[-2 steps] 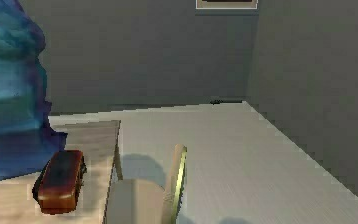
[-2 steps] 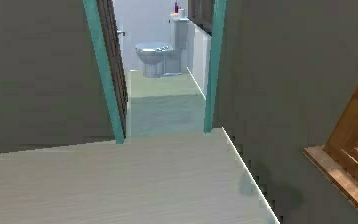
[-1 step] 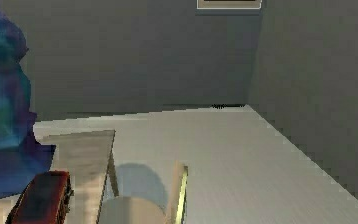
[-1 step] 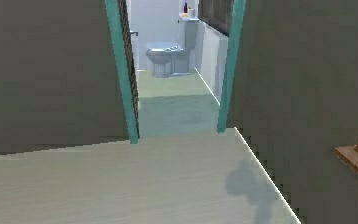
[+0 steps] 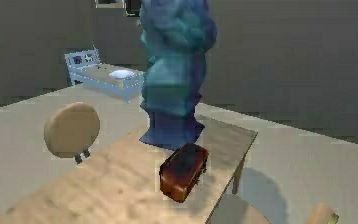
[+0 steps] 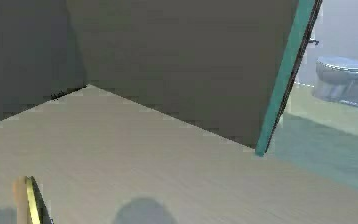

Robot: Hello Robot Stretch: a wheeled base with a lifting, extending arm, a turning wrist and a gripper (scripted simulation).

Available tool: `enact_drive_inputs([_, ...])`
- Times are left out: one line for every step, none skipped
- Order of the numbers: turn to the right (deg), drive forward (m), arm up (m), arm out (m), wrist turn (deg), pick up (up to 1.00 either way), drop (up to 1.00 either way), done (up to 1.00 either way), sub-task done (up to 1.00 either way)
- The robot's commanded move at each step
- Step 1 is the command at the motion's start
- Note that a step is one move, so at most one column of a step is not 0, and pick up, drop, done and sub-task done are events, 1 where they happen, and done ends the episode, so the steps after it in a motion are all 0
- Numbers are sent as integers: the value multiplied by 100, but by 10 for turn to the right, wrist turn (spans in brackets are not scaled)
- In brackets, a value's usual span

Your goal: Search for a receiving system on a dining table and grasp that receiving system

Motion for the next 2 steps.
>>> enact_drive_inputs([-450,0,0,0,0,0,0,0,0])
enact_drive_inputs([-360,0,0,0,0,0,0,0,0])
